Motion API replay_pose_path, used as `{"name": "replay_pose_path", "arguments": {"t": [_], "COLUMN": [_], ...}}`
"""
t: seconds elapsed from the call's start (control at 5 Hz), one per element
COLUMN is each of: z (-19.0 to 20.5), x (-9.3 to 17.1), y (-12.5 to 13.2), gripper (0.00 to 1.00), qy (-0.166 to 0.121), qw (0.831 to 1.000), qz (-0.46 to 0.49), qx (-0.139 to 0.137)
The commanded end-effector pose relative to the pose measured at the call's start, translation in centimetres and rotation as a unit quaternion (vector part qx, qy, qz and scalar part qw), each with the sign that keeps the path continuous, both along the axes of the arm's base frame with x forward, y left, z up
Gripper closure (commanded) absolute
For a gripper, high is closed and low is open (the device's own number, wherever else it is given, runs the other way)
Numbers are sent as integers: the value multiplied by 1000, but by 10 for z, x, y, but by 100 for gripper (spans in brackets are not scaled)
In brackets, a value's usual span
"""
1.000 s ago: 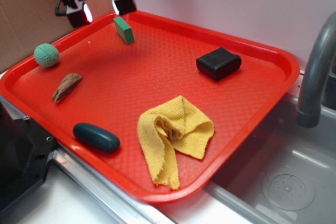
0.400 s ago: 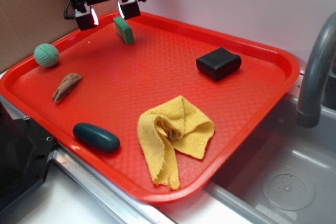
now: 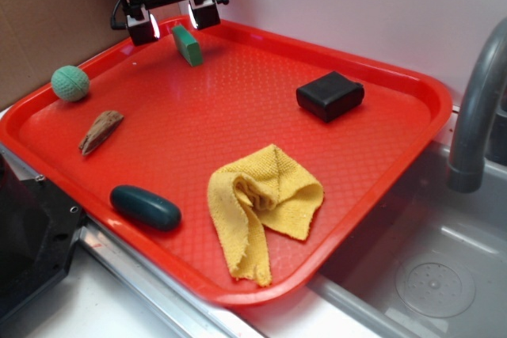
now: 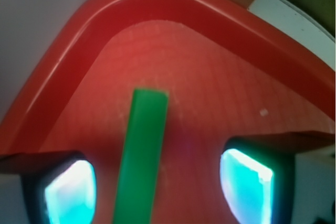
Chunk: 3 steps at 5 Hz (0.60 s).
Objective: Grab the green block.
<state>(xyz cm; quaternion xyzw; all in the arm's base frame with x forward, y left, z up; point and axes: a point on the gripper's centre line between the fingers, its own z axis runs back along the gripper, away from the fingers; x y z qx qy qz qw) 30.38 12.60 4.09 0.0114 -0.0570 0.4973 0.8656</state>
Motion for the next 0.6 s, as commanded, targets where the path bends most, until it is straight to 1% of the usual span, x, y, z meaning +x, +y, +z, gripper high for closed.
{"name": "replay_pose_path", "arguments": {"t": [0.0,0.2,0.4], "z": [-9,-21,-24], "x": [-6,-8,-9], "y": [27,31,32], "gripper": [0,0,0], "qy": [1,16,19], "qw": [999,999,999], "qz": [18,29,26], "qx": [31,28,34]}}
